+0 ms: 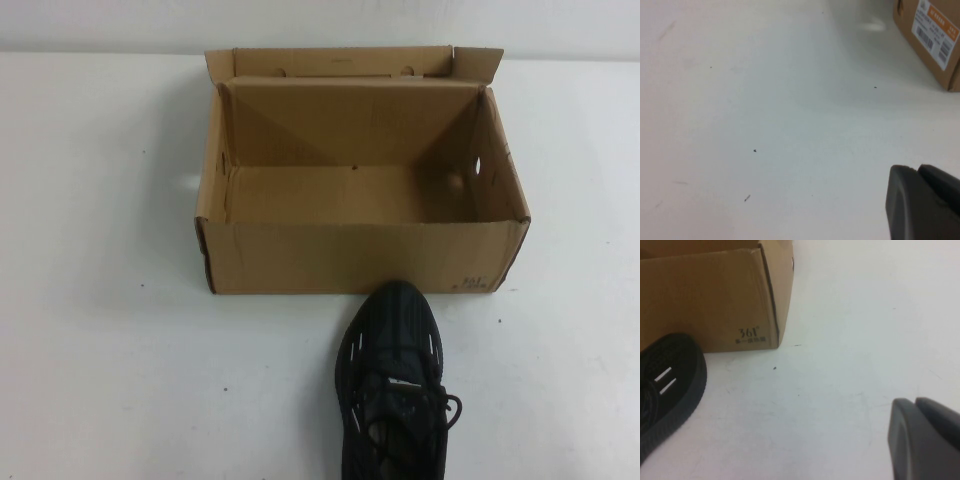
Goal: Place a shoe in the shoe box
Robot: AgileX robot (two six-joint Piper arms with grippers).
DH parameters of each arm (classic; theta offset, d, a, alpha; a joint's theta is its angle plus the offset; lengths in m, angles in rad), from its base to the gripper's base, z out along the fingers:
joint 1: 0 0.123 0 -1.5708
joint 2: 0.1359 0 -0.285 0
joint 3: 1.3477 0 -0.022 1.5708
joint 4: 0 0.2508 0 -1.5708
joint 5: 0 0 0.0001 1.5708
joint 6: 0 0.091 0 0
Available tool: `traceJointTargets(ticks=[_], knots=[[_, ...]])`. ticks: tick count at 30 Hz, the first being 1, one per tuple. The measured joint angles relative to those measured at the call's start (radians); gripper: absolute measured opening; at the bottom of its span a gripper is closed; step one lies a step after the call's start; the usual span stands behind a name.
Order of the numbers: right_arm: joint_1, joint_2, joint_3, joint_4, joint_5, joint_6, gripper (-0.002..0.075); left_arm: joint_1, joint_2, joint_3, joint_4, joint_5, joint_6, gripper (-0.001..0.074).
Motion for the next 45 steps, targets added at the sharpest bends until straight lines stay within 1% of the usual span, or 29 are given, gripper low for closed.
traceJointTargets(ticks=[8, 12, 16, 18, 22, 24, 27, 32, 35, 38, 40, 42, 45], knots=[[0.000, 0.000, 0.000, 0.000, -0.003, 0.000, -0.0016, 0.000, 0.000, 0.000, 0.000, -0.004, 0.000, -0.0003], [0.000, 0.000, 0.000, 0.000, -0.073, 0.000, -0.0016, 0.000, 0.000, 0.000, 0.000, -0.048, 0.000, -0.0003], [0.000, 0.000, 0.000, 0.000, -0.242, 0.000, -0.0016, 0.000, 0.000, 0.000, 0.000, -0.202, 0.000, -0.0003], [0.000, 0.000, 0.000, 0.000, -0.348, 0.000, -0.0016, 0.000, 0.000, 0.000, 0.000, -0.317, 0.000, -0.0003], [0.000, 0.000, 0.000, 0.000, -0.571, 0.002, -0.0016, 0.000, 0.000, 0.000, 0.000, -0.611, 0.000, -0.0003], [0.000, 0.000, 0.000, 0.000, -0.639, 0.002, -0.0016, 0.000, 0.000, 0.000, 0.000, -0.728, 0.000, -0.0003], [0.000, 0.000, 0.000, 0.000, -0.683, 0.002, -0.0016, 0.000, 0.000, 0.000, 0.000, -0.828, 0.000, -0.0003], [0.000, 0.000, 0.002, 0.007, -0.735, 0.002, -0.0016, 0.000, 0.000, 0.000, 0.000, -0.889, 0.000, -0.0003], [0.000, 0.000, 0.002, 0.017, -0.901, 0.002, -0.0016, 0.000, 0.000, 0.000, -0.002, -0.973, -0.012, -0.0003], [0.000, -0.001, 0.002, 0.024, -1.113, 0.002, -0.0016, 0.000, 0.000, 0.000, -0.004, -1.119, -0.053, -0.0003], [0.000, -0.001, -0.015, 0.026, -1.154, 0.004, -0.0016, 0.000, 0.000, 0.000, -0.004, -1.202, -0.084, -0.0003], [0.000, -0.001, -0.060, 0.028, -1.140, 0.006, -0.0016, 0.000, -0.002, -0.016, -0.004, -1.240, -0.116, -0.0003], [0.000, -0.001, -0.180, 0.030, -1.030, 0.007, -0.0016, 0.000, -0.002, -0.089, -0.004, -1.228, -0.132, -0.0003]])
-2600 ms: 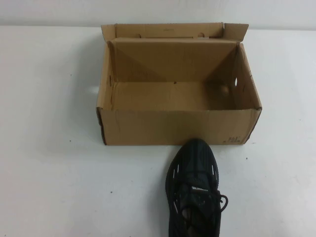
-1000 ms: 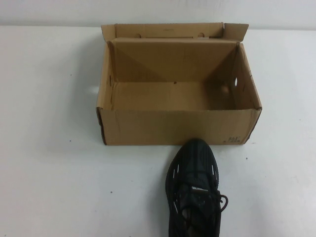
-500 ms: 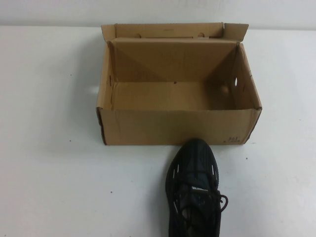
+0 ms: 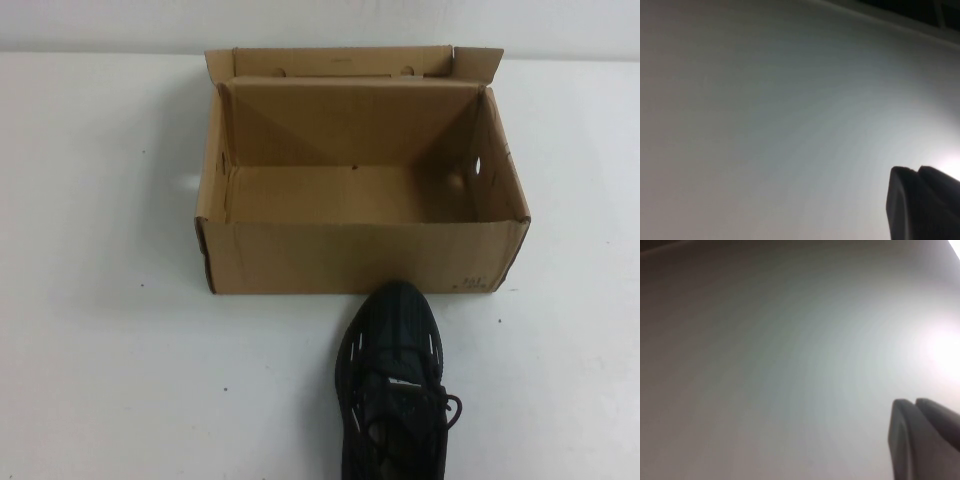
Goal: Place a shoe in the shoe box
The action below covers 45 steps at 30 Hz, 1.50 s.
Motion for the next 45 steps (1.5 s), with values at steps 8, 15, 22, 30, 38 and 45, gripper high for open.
traceJointTargets(ticks=[8, 15, 22, 30, 38, 45], knots=[[0.000, 0.030, -0.346, 0.000, 0.458, 0.000, -0.0017, 0.000, 0.004, -0.290, -0.004, 0.178, -0.002, -0.0003], [0.000, 0.242, -0.549, 0.000, 0.838, 0.000, -0.0016, 0.000, 0.104, -0.454, -0.004, 0.394, -0.002, -0.0003], [0.000, 0.447, -0.570, 0.000, 1.206, 0.000, -0.0016, 0.000, 0.149, -0.462, 0.000, 0.854, -0.002, -0.0003], [0.000, 0.582, -0.570, 0.066, 1.464, 0.000, -0.0016, 0.000, 0.150, -0.462, 0.004, 1.237, -0.002, -0.0003], [0.000, 0.684, -0.570, 0.364, 1.560, -0.341, -0.0016, 0.000, 0.150, -0.462, -0.027, 1.290, -0.059, -0.0003], [0.000, 0.826, -0.625, 0.593, 1.717, -0.692, -0.0016, 0.000, 0.201, -0.538, -0.097, 1.497, -0.070, -0.0003]])
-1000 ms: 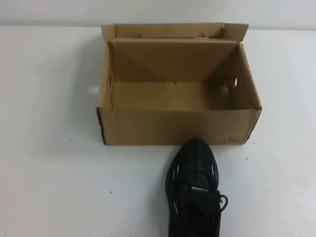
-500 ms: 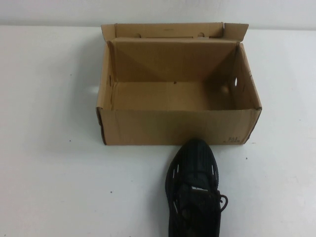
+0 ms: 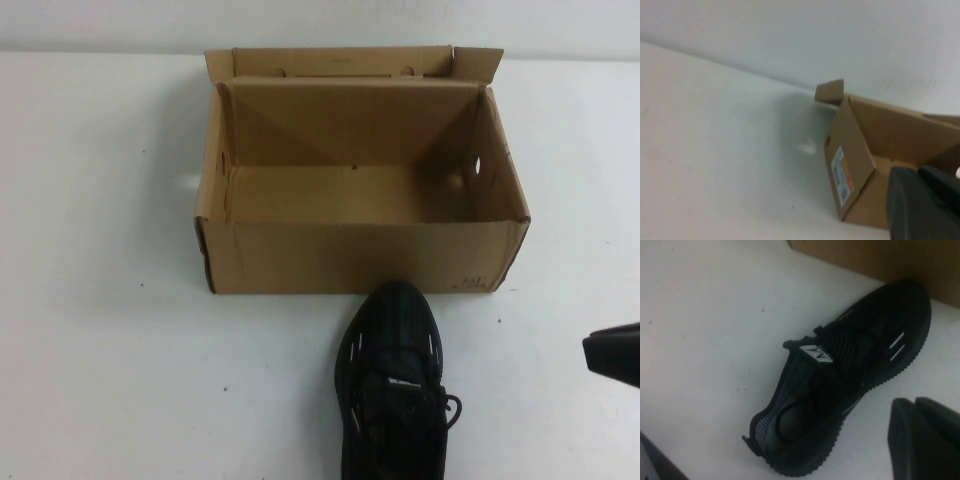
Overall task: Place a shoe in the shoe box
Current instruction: Pick up the shoe from the table
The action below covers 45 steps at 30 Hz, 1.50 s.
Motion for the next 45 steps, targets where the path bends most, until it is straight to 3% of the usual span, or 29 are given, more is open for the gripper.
traceJointTargets(ticks=[6, 11, 16, 19, 25, 30, 36, 38, 42, 45], knots=[[0.086, 0.102, -0.117, -0.051, 0.029, -0.034, 0.0001, 0.000, 0.128, -0.114, -0.024, 0.201, 0.095, -0.0003], [0.284, 0.179, -0.151, -0.184, 0.017, -0.021, 0.0074, 0.000, 0.241, -0.151, -0.039, 0.305, 0.105, -0.0003], [0.513, 0.263, -0.151, -0.371, -0.047, 0.060, 0.0092, 0.000, 0.318, -0.151, -0.041, 0.382, 0.111, -0.0003], [0.602, 0.306, -0.151, -0.442, -0.106, 0.080, 0.0125, 0.000, 0.340, -0.151, -0.041, 0.410, 0.114, -0.0003], [0.661, 0.415, -0.151, -0.471, -0.220, 0.087, 0.0340, 0.000, 0.346, -0.151, -0.041, 0.425, 0.114, -0.0003], [0.665, 0.505, -0.151, -0.526, -0.298, 0.088, 0.0396, 0.000, 0.346, -0.151, -0.041, 0.438, 0.114, -0.0003], [0.665, 0.615, -0.151, -0.595, -0.391, 0.090, 0.0365, 0.000, 0.346, -0.151, -0.045, 0.463, 0.114, -0.0003], [0.665, 0.647, -0.152, -0.610, -0.409, 0.090, 0.0308, 0.000, 0.346, -0.151, -0.045, 0.473, 0.114, -0.0003], [0.665, 0.683, -0.152, -0.617, -0.424, 0.090, 0.0076, 0.000, 0.346, -0.151, -0.045, 0.482, 0.114, -0.0003], [0.665, 0.680, -0.152, -0.610, -0.428, 0.090, 0.0015, 0.000, 0.346, -0.151, -0.045, 0.482, 0.117, -0.0003]])
